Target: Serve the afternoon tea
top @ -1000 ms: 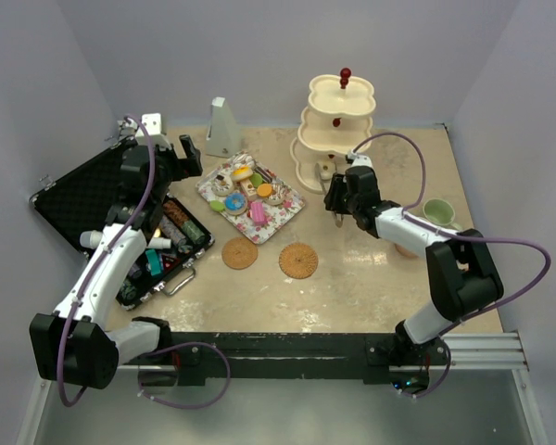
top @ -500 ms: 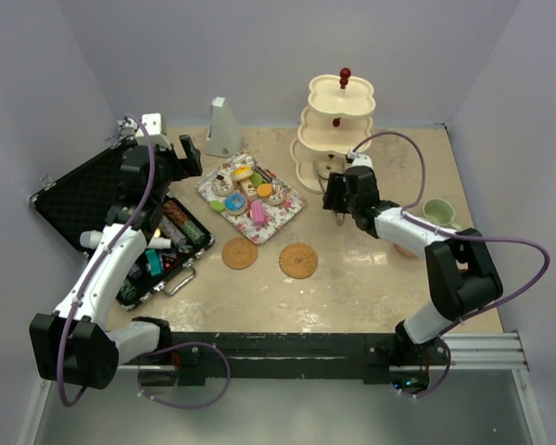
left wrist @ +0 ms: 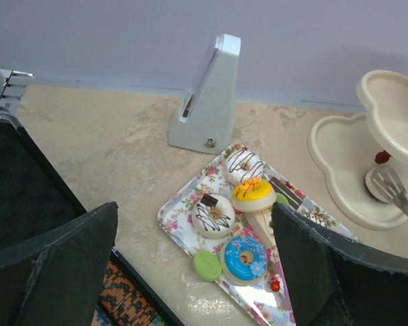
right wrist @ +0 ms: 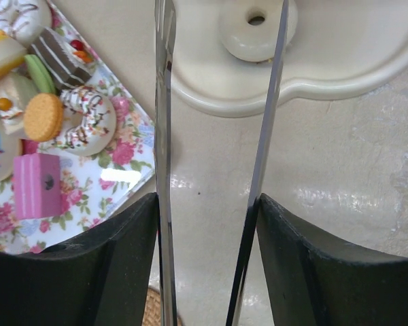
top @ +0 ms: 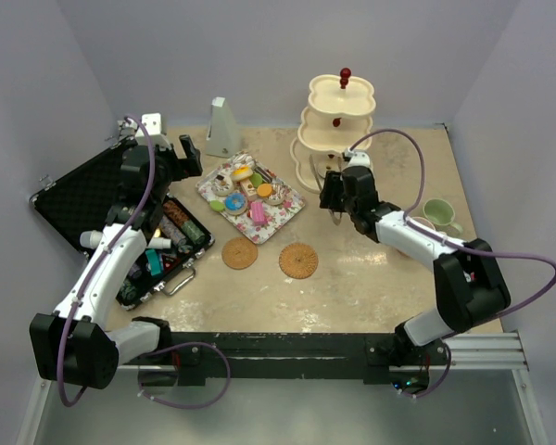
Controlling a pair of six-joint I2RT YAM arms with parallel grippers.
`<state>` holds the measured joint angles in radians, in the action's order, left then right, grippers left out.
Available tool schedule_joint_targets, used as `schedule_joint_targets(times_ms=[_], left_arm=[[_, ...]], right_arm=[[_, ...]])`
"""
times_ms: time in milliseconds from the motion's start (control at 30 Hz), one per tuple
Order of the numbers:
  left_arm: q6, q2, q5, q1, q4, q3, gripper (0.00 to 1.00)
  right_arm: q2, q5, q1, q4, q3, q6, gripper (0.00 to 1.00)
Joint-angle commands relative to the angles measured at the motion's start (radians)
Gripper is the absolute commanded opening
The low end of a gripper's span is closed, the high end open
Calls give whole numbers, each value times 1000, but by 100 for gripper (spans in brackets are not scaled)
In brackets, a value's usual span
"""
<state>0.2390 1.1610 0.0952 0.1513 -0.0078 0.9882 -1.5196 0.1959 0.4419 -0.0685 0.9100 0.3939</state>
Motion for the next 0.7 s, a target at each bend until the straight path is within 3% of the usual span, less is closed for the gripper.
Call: schedule_joint_targets(times_ms=[0, 667], left_arm=[[-13, -18, 14, 2, 51, -2, 100], [-17, -15, 29, 2, 54, -10, 100]], right_arm=[[76, 39, 15, -10, 0, 10, 60], [116, -128, 239, 42, 64, 77, 54]])
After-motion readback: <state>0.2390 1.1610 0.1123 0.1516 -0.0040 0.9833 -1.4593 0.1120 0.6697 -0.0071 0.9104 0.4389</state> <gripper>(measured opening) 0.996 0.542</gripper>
